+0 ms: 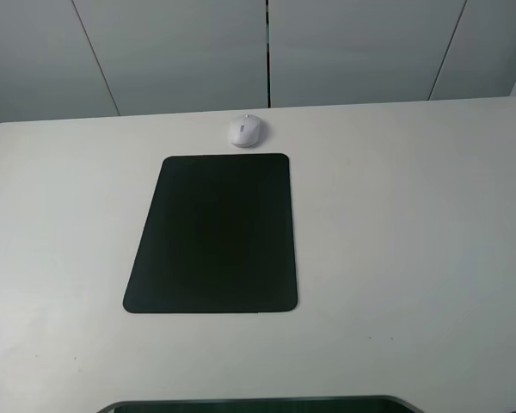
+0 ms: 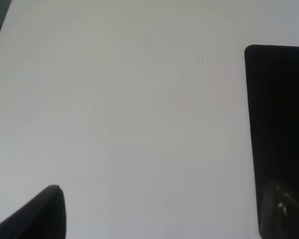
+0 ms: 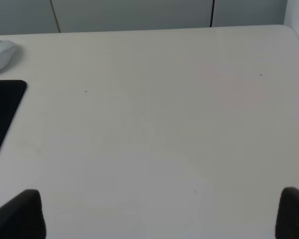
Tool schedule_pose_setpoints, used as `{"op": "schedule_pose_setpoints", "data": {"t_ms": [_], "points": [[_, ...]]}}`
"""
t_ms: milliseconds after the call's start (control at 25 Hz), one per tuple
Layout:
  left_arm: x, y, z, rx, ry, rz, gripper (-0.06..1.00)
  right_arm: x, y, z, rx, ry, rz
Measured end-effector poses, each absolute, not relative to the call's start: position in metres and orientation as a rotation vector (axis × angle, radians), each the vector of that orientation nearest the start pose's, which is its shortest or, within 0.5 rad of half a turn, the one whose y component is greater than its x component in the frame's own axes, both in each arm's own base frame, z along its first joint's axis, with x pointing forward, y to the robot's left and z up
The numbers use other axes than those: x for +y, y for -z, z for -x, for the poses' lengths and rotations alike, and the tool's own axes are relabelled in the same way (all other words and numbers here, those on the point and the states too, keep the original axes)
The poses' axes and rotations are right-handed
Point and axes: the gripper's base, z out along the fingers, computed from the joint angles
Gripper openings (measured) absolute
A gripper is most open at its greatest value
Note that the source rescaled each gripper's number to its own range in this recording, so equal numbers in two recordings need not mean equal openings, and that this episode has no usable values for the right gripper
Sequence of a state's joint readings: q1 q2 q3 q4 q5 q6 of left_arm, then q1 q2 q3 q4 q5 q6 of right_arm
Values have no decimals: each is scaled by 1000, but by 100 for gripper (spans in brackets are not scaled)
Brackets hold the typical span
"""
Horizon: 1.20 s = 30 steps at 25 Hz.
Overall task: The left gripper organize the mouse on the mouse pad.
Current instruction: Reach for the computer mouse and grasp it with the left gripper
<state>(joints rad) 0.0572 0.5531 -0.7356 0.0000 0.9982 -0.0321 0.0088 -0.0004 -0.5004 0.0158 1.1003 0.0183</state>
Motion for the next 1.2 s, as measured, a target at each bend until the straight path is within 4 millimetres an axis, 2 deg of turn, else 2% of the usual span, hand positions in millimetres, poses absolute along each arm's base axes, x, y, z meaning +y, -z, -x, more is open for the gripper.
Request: {"op": "schedule_pose_setpoints", "data": {"t_ms": [240, 440, 600, 800, 1000, 1200], "points": [[8, -343, -153, 2410, -12, 73, 100, 1, -274, 7, 2083, -36, -9], [0, -338, -209, 2487, 28, 25, 100, 1, -274, 7, 2083, -36, -9], [-24, -330, -249, 2552, 83, -47, 100, 1, -274, 7, 2083, -36, -9], [-68, -322, -293, 2593, 159, -105, 100, 1, -274, 7, 2083, -36, -9], [-114, -308, -326, 2625, 173, -208, 100, 1, -274, 7, 2081, -36, -9], [-155, -278, -357, 2675, 168, -296, 100, 1, -274, 7, 2081, -36, -9]]}}
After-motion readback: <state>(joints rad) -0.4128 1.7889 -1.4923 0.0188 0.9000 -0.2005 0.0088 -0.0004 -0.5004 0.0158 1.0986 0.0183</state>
